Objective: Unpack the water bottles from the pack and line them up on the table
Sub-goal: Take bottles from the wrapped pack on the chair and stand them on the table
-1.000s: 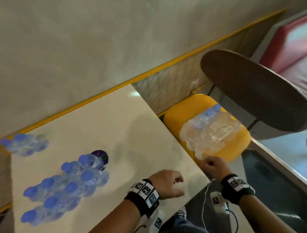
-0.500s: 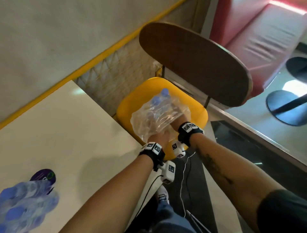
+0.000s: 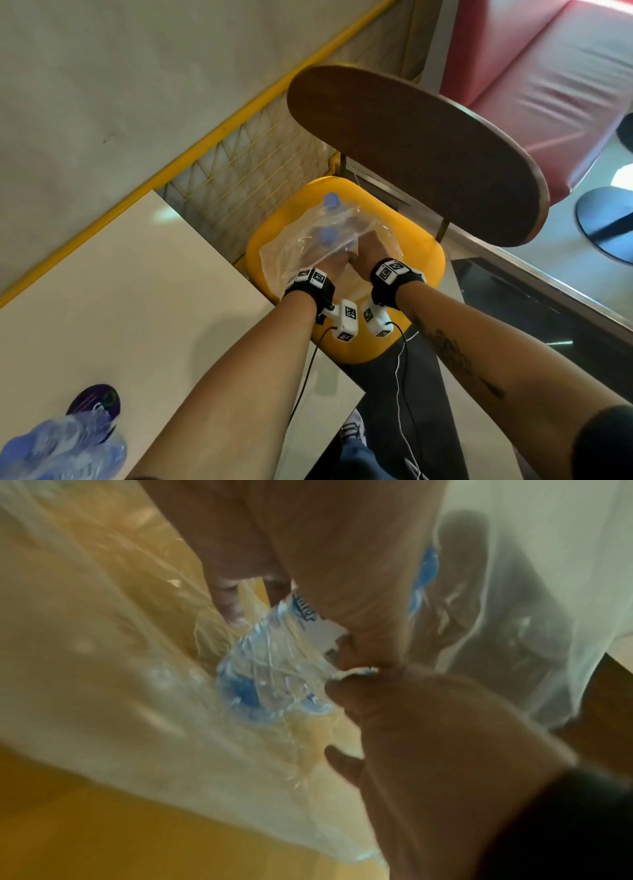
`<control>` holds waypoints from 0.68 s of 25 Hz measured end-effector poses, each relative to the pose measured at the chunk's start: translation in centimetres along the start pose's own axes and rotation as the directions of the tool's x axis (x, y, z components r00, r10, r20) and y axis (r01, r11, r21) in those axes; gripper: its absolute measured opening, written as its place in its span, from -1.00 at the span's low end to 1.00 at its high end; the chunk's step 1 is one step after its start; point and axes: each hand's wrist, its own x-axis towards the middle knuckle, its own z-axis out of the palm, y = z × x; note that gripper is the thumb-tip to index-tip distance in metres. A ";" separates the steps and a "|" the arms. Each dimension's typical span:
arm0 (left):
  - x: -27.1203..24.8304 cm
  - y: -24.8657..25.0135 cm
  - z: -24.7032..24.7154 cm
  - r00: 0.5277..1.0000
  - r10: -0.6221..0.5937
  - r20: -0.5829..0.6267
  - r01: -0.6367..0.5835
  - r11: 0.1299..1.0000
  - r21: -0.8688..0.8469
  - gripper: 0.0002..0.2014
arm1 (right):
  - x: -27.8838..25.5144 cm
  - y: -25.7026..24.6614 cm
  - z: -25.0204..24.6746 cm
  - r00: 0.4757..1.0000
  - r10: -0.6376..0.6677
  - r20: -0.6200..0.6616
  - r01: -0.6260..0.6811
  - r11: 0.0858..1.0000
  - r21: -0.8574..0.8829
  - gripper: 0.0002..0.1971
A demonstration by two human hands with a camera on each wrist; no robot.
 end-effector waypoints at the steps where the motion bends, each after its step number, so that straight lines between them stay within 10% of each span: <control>1: -0.7 0.3 -0.4 0.995 -0.057 0.082 0.058 0.998 -0.014 -0.73 | -0.1 0.3 0.2 0.998 0.052 0.045 -0.050 0.998 -0.037 -0.54; 8: 4.1 0.6 -0.6 0.942 -0.092 0.321 0.019 0.975 0.223 -0.44 | -1.7 1.0 0.9 0.971 0.218 0.101 -0.227 0.969 0.093 -0.71; 17: -0.1 1.7 -1.3 0.994 0.055 0.095 -0.069 0.986 0.149 -0.87 | -1.0 0.9 -0.3 0.932 0.331 0.151 -0.363 0.848 0.385 -0.62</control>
